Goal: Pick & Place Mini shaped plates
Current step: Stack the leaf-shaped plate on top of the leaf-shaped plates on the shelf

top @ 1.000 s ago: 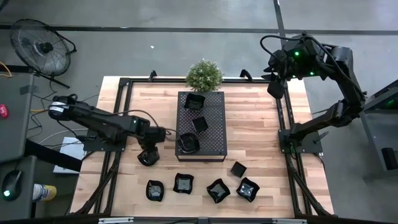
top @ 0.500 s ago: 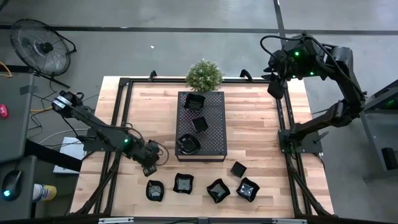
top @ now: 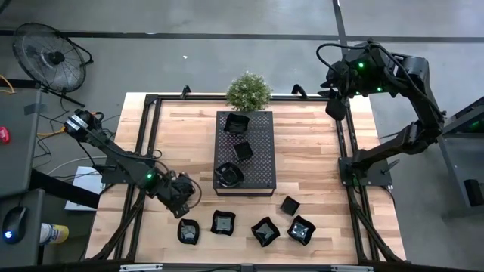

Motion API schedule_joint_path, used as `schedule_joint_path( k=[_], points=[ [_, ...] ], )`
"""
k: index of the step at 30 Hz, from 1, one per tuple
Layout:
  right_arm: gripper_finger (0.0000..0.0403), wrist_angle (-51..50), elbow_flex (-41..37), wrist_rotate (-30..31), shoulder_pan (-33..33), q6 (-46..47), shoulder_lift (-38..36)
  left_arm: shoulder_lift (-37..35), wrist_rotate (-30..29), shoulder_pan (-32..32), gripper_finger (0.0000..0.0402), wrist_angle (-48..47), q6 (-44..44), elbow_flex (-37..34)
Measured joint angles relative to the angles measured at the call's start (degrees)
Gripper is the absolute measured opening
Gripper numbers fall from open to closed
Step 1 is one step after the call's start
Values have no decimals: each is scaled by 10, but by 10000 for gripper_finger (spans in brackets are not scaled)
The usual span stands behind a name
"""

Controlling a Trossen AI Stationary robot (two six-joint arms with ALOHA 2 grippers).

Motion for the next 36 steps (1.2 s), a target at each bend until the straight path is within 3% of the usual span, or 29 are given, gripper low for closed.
schedule_joint_path(
  k=[9, 14, 18, 22, 28, 36],
  points=[
    [113, 0, 0, 0, 0, 0, 0, 4, 18, 1, 33, 24, 3, 0],
    [113, 0, 0, -5, 0, 0, 0, 29, 32, -25, 25, 65, -1, 1],
    [113, 0, 0, -23, 0, 0, 0, 61, 37, -44, 48, 70, -44, 1],
    [113, 0, 0, -26, 0, 0, 0, 71, 64, -44, 95, 66, -63, 5],
    [113, 0, 0, -26, 0, -9, 0, 75, 27, -44, 161, 2, -61, 32],
    [113, 0, 0, -26, 0, -10, 0, 112, -11, -44, 154, -54, -54, 52]
  ],
)
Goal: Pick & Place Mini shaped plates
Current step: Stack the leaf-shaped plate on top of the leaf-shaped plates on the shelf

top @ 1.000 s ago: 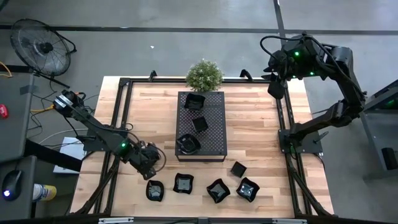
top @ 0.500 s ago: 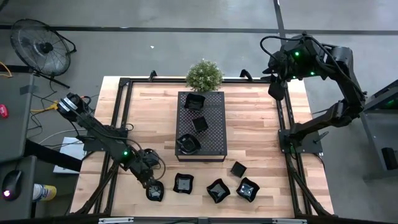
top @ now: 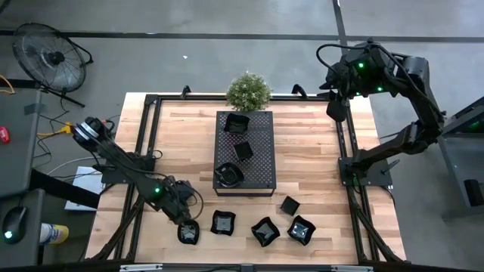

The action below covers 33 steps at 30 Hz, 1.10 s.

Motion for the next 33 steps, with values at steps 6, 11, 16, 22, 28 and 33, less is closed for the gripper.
schedule_joint_path(
  k=[6, 11, 16, 22, 28, 33],
  points=[
    [113, 0, 0, 0, 0, 6, 0, 29, -4, 0, 140, 0, 1, 0],
    [113, 0, 0, 0, 0, 14, 0, 47, -3, 0, 137, -5, 3, 0],
    [113, 0, 0, 0, 0, 14, 0, 50, -1, 0, 136, -3, 3, 0],
    [113, 0, 0, 0, 0, 15, 0, 50, 2, 0, 96, -2, 3, 0],
    [113, 0, 0, 0, 0, 15, 0, 48, 2, 0, 26, -4, 1, 0],
    [113, 0, 0, 0, 0, 15, 0, 48, 1, 0, 5, -4, -2, 0]
  ],
)
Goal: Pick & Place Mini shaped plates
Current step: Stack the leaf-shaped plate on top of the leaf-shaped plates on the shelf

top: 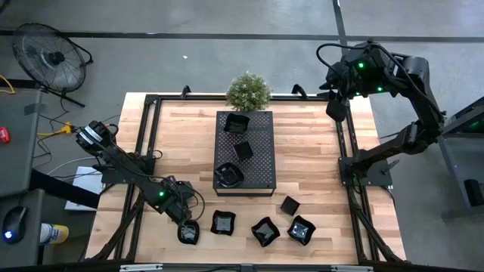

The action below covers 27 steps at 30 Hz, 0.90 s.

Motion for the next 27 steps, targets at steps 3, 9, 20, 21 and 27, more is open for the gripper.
schedule_joint_path(
  k=[3, 9, 20, 21, 27],
  points=[
    [113, 0, 0, 0, 0, 0, 0, -1, 4, 0, 3, 2, 0, 0],
    [113, 0, 0, 0, 0, 0, 0, -1, 13, 0, 1, -64, 9, 40],
    [113, 0, 0, 0, 0, 0, 0, 0, -22, 0, 0, -216, 49, 160],
    [113, 0, 0, 0, 0, 0, 0, 0, -28, 0, 0, -228, 49, 170],
    [113, 0, 0, 0, 0, 0, 0, 0, -63, 0, 0, -297, 46, 228]
  ],
)
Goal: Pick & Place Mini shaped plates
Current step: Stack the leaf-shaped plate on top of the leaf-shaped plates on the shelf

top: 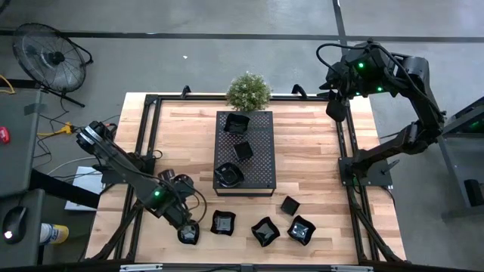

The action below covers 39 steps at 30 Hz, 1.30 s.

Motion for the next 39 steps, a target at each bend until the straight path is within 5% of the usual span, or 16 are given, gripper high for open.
schedule_joint_path(
  k=[19, 36, 39],
  points=[
    [113, 0, 0, 13, 0, 9, -4, 0, -97, 0, 0, -114, 11, 134],
    [113, 0, 0, 20, -1, 51, -7, 0, -138, 64, 0, -107, 261, 247],
    [113, 0, 0, 61, 0, 51, -7, 0, -138, 74, 0, -104, 295, 272]
  ],
)
